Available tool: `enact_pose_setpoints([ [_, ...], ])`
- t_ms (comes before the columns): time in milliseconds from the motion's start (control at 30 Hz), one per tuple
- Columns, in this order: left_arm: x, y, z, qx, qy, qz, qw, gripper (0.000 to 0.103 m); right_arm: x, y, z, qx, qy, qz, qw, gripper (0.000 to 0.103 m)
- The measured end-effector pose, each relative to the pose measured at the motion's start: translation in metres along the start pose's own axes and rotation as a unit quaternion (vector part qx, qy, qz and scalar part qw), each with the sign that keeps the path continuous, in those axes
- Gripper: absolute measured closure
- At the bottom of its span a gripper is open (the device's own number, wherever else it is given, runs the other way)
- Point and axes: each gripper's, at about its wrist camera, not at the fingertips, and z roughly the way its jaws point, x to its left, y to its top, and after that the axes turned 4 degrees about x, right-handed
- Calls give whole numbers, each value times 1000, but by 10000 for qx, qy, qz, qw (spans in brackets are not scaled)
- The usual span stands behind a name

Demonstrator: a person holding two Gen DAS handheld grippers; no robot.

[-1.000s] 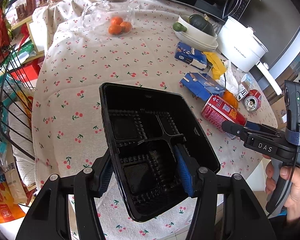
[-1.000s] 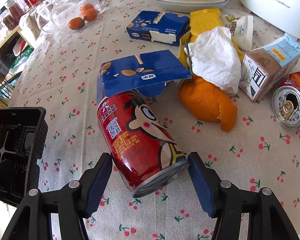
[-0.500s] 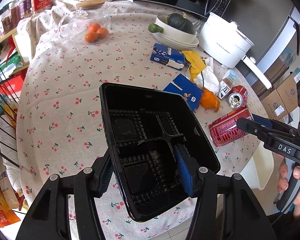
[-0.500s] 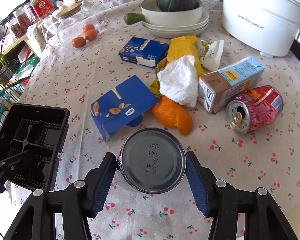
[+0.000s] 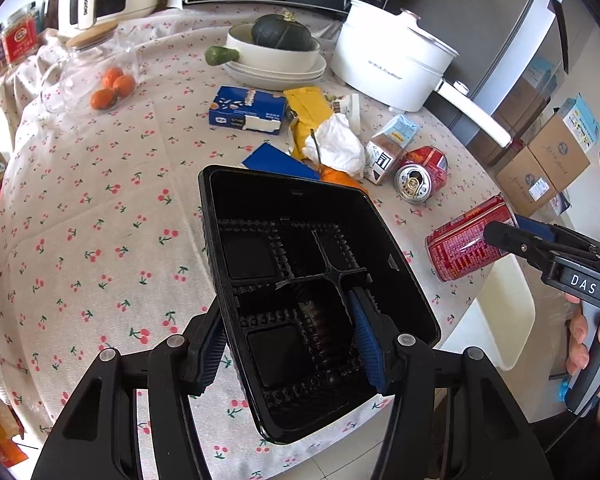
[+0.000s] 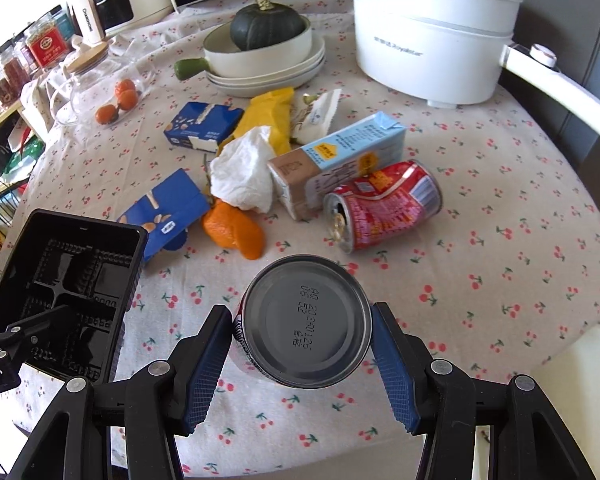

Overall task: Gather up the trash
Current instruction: 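Carry the tray and red can over the white bin and release both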

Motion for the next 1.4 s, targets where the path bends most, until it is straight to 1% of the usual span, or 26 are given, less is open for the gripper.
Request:
enact_pose_setpoints([
  [433,-75,0,24,122,-183,620,9978,43,-86,-31,-34,-21,-387,560,9977,42],
  [833,-151,-7,46,212,-454,1152,9921,43,-155,-74,-52,62,-695,987,9927,42],
  [1100,-206,-17,70,319,-601,1615,9845,43,-198,-108,-60,188,-937,1291,9870,42],
  [1267,-243,-23,87,357,-741,1893,9785,43,-219,-127,-63,270,-1045,1454,9835,42],
  [1400,-274,-26,103,321,-811,2190,9718,43,-231,-137,-66,319,-1134,1560,9807,42],
])
